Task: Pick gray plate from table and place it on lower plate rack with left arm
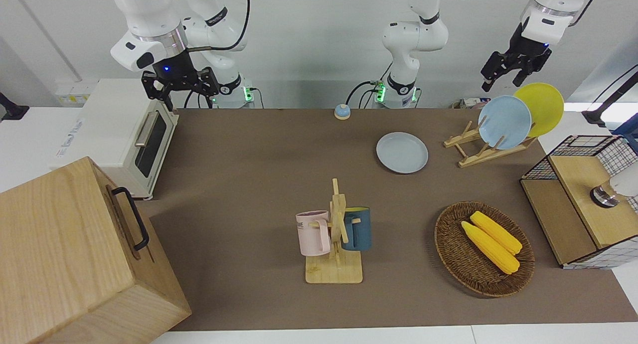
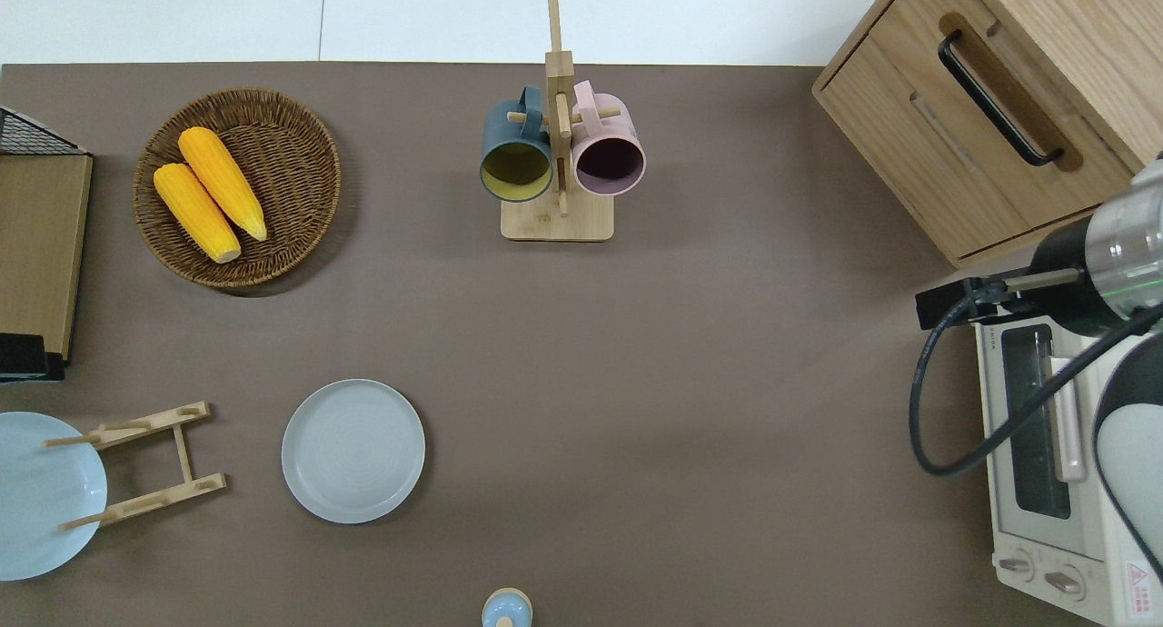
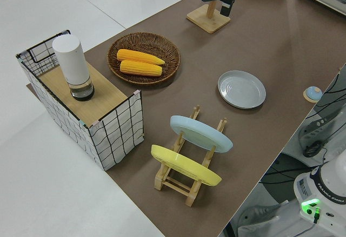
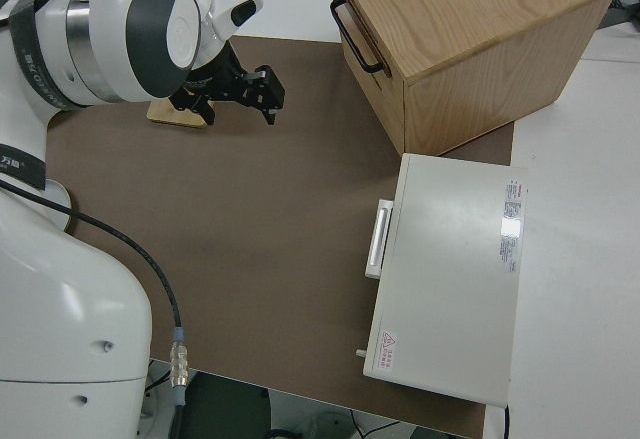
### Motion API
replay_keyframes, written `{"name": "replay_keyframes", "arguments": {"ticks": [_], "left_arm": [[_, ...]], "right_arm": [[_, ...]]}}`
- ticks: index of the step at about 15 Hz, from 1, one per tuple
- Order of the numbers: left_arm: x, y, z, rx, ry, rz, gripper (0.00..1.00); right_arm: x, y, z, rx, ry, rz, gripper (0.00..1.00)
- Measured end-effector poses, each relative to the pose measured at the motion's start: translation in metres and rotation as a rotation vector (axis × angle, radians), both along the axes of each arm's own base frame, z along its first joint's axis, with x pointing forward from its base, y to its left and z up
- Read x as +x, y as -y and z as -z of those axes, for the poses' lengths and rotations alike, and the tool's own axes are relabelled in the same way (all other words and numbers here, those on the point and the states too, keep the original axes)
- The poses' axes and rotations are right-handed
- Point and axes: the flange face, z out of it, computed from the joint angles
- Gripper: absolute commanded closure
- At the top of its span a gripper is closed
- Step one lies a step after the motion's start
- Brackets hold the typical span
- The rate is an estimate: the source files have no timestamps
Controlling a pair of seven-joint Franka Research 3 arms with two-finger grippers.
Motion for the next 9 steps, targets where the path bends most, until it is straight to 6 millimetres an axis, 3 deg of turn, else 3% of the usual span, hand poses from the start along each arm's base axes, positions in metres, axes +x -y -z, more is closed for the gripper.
{"name": "replay_keyframes", "arguments": {"ticks": [5, 9], "left_arm": [[0.001, 0.011, -0.001, 0.003, -0.009, 0.020, 0.01], [0.000, 0.007, 0.000, 0.001, -0.013, 0.012, 0.01]], "right_arm": [[0.000, 0.000, 0.000, 0.000, 0.000, 0.000, 0.017], [0.000, 0.000, 0.000, 0.000, 0.000, 0.000, 0.017]]}}
